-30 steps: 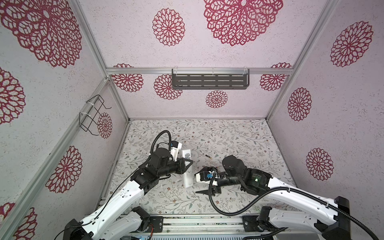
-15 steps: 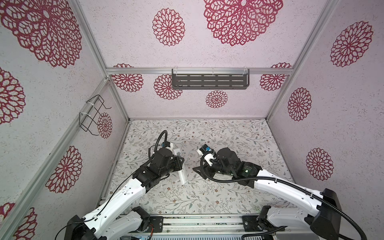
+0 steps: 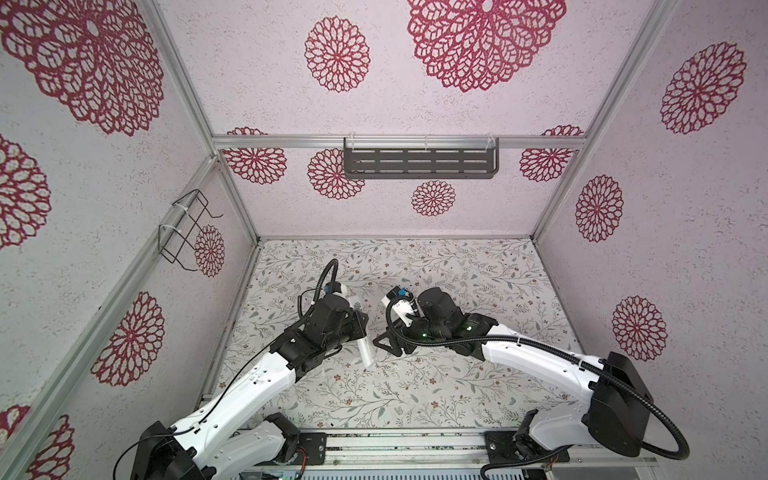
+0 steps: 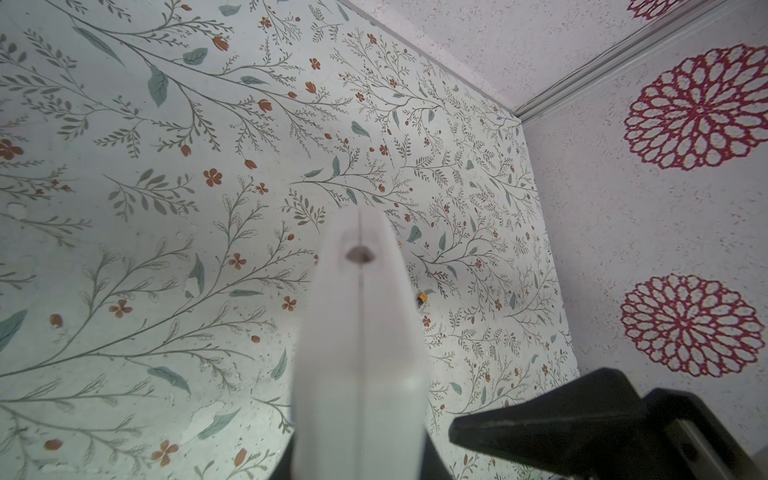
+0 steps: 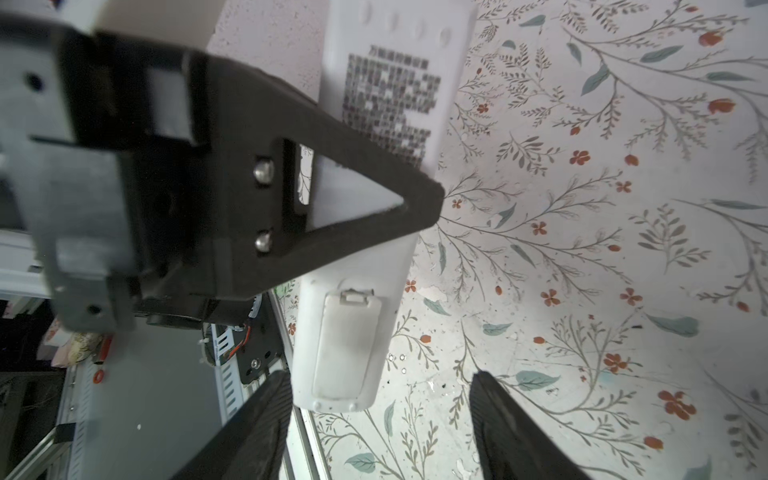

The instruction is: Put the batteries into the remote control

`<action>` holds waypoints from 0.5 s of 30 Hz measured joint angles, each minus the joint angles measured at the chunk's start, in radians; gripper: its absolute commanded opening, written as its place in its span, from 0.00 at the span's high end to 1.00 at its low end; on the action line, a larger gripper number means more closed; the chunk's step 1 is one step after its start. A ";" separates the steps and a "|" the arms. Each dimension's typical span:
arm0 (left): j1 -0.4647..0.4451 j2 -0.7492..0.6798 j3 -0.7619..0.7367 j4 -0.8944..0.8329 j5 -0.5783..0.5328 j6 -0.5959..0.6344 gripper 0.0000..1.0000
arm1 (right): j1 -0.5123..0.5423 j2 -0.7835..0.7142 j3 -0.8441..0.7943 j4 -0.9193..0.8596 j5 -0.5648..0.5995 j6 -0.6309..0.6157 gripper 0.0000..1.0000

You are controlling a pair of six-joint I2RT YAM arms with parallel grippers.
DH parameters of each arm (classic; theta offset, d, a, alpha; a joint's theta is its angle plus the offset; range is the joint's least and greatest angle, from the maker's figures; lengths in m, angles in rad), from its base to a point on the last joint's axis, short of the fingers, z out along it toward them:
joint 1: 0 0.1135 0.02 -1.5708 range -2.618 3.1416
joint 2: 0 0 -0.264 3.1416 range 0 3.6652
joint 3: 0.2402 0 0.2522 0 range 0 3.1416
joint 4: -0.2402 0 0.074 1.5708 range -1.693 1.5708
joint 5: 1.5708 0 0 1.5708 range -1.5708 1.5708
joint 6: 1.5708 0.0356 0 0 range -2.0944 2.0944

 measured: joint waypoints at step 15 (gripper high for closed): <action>-0.016 0.010 0.015 0.000 0.003 0.005 0.98 | -0.008 0.060 0.000 0.057 -0.101 0.024 0.28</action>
